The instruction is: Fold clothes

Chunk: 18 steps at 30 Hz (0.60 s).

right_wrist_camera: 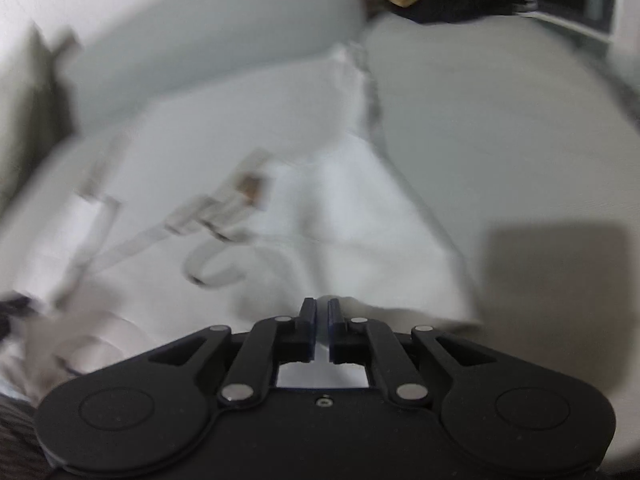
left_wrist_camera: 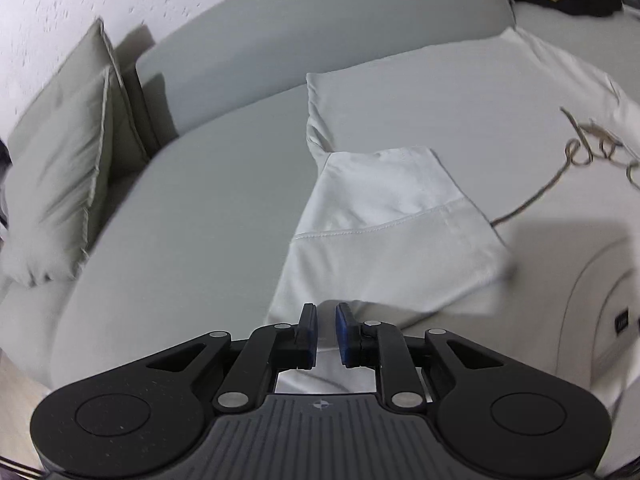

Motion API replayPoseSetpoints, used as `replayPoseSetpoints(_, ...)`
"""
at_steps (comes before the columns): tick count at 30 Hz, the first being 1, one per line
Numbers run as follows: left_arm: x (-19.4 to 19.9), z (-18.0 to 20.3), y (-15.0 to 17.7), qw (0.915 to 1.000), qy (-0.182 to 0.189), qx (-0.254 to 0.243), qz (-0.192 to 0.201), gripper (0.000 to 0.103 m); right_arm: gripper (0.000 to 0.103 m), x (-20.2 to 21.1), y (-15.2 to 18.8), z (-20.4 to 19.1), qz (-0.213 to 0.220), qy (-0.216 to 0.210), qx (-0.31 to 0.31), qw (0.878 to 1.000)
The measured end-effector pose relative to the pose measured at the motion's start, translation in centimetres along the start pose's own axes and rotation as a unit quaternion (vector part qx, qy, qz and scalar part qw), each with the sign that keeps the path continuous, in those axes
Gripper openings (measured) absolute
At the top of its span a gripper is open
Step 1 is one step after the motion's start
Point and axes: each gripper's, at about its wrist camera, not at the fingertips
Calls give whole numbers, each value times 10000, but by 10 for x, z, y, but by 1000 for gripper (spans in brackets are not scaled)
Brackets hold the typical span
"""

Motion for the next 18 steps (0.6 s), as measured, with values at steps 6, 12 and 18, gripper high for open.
replayPoseSetpoints(6,22,-29,0,9939,507,814,549,21,7,26,3,20,760,-838,-509,9923)
replayPoseSetpoints(12,12,-6,-6,9953,621,553,505,24,7,14,-6,11,825,-1297,-683,9858)
replayPoseSetpoints(18,5,22,0,9985,339,-292,323,26,11,4,2,-10,248,-976,-359,9943)
Point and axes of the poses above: each gripper's, at about its wrist camera, not at the fingertips, and x roughly against the way its jaws point, z to its right, y to its underside, and after that the axes turned 4 degrees about x, right-handed
